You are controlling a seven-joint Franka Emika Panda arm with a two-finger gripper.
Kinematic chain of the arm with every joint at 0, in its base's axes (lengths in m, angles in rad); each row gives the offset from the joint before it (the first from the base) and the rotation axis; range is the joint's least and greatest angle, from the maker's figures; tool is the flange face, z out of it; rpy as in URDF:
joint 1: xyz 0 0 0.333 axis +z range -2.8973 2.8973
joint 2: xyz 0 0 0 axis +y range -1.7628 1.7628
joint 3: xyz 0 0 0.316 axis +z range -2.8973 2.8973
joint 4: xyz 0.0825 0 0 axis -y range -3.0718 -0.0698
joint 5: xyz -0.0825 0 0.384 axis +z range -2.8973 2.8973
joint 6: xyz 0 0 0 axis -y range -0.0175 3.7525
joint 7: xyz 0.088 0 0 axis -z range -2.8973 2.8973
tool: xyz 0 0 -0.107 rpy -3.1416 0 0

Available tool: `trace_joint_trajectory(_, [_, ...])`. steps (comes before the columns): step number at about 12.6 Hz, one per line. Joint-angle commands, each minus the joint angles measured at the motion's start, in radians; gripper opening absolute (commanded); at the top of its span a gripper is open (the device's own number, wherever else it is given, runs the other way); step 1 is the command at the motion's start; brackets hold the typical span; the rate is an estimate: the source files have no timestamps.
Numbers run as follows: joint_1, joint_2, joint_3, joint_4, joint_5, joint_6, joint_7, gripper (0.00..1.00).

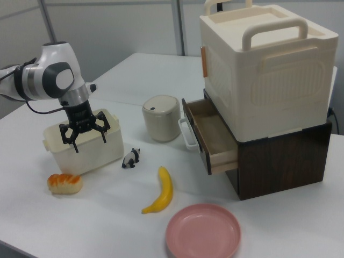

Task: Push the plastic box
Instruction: 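Push the cream plastic box along the table with the gripper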

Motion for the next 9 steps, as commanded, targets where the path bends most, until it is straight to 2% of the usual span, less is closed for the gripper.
trace_joint_trajectory(1, [0.028,0.046,-0.006,0.035,-0.013,0.043,-0.003,1.00])
trace_joint_trajectory(5, [0.029,0.069,0.000,0.080,-0.010,0.044,-0.003,1.00])
trace_joint_trajectory(9, [0.043,0.095,0.035,0.098,-0.013,0.110,0.016,1.00])
